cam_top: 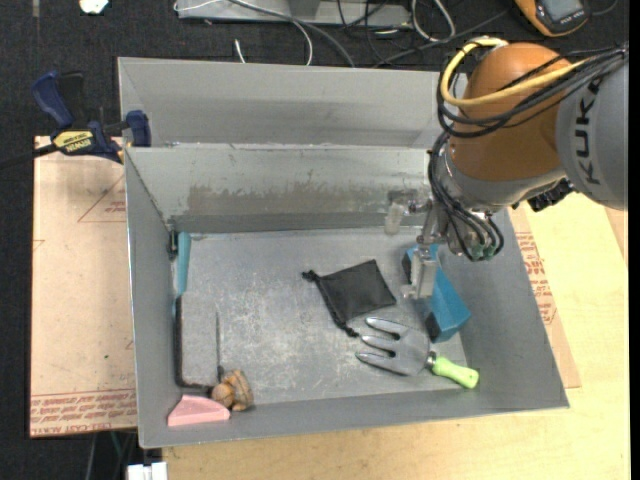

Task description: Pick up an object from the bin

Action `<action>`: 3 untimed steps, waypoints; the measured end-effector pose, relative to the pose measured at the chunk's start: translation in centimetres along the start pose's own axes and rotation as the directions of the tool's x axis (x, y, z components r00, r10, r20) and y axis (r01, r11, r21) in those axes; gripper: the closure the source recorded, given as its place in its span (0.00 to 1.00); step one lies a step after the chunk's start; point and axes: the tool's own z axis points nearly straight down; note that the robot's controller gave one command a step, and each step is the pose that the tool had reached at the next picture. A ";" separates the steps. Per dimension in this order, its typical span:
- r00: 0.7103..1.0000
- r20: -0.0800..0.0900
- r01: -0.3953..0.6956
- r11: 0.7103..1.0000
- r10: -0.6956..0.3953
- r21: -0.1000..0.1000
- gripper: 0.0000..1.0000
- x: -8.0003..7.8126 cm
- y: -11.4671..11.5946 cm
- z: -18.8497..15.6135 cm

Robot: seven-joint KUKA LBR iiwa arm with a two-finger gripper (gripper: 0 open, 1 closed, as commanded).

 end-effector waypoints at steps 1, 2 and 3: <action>1.000 0.003 -0.007 1.000 0.007 -0.002 0.00 2.1 2.2 7.0; 0.979 0.008 -0.206 0.979 0.206 -0.003 0.00 1.6 2.5 11.2; 0.988 0.001 -0.152 0.988 0.152 -0.003 0.00 1.9 2.0 13.7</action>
Offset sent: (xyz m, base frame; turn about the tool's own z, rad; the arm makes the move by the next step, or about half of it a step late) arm -0.0119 0.0255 -0.1260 0.2623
